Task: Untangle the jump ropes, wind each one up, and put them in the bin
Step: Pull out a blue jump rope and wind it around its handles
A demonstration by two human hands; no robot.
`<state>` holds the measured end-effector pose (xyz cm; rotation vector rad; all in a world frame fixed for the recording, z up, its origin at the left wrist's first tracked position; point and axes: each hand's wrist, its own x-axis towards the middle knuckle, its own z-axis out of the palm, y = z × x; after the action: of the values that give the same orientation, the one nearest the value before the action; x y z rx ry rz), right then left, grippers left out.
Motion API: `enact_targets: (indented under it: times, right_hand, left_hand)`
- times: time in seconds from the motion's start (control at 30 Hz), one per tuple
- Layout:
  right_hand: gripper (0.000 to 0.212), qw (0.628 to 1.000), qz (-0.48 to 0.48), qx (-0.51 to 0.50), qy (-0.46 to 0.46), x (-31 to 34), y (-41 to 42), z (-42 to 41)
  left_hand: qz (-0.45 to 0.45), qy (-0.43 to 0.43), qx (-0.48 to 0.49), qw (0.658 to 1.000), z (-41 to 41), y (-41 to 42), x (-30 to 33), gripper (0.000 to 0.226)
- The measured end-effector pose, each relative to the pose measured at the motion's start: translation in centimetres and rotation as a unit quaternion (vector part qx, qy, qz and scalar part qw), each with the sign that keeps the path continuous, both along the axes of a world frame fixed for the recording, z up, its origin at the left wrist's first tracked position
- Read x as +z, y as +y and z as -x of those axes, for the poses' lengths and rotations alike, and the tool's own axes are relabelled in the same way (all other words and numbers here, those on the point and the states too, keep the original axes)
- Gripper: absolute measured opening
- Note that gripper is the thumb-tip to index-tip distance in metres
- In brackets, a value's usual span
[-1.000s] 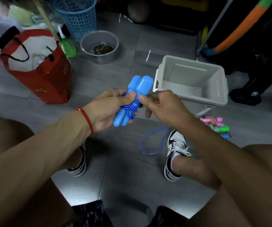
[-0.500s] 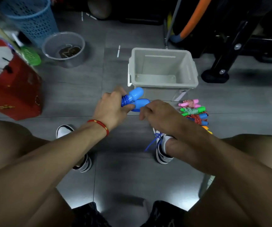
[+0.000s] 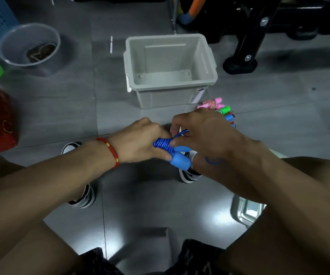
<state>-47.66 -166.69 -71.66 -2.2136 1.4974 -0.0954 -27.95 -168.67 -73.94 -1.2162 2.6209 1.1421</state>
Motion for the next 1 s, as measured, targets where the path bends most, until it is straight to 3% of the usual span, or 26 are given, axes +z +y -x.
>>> enact_targets:
  times: [0.17,0.33,0.47,0.63,0.73,0.83,1.0]
  right_hand:
    - [0.019,0.973,-0.143,-0.034,-0.179,0.1,-1.0,2.9]
    - [0.013,0.938,-0.233,-0.048,-0.252,-0.1,-2.3,5.6]
    - [0.023,0.934,-0.229,-0.055,-0.27,0.1,-2.6,6.4]
    - [0.003,0.93,-0.232,-0.043,-0.283,0.8,-2.3,6.6]
    - [0.008,0.929,-0.226,-0.042,-0.289,0.5,-2.2,6.2]
    - [0.02,0.914,-0.239,-0.048,-0.324,0.2,-2.3,5.8]
    - [0.011,0.866,-0.248,-0.073,-0.429,-1.1,-2.2,4.7]
  left_hand:
    - [-0.008,0.039,0.013,0.999,1.7,-0.8,0.9,0.02]
    - [-0.046,0.063,0.026,0.997,2.4,-0.4,1.7,0.038]
    - [-0.065,0.066,0.035,0.995,2.8,-0.7,2.1,0.041]
    - [-0.017,0.011,0.036,0.999,2.8,-0.6,2.2,0.036]
    - [0.009,-0.004,0.018,1.0,2.7,0.1,2.7,0.038]
    - [-0.014,0.05,0.046,0.998,2.3,0.9,3.7,0.041]
    - [-0.146,0.177,0.138,0.964,0.7,1.0,5.3,0.045]
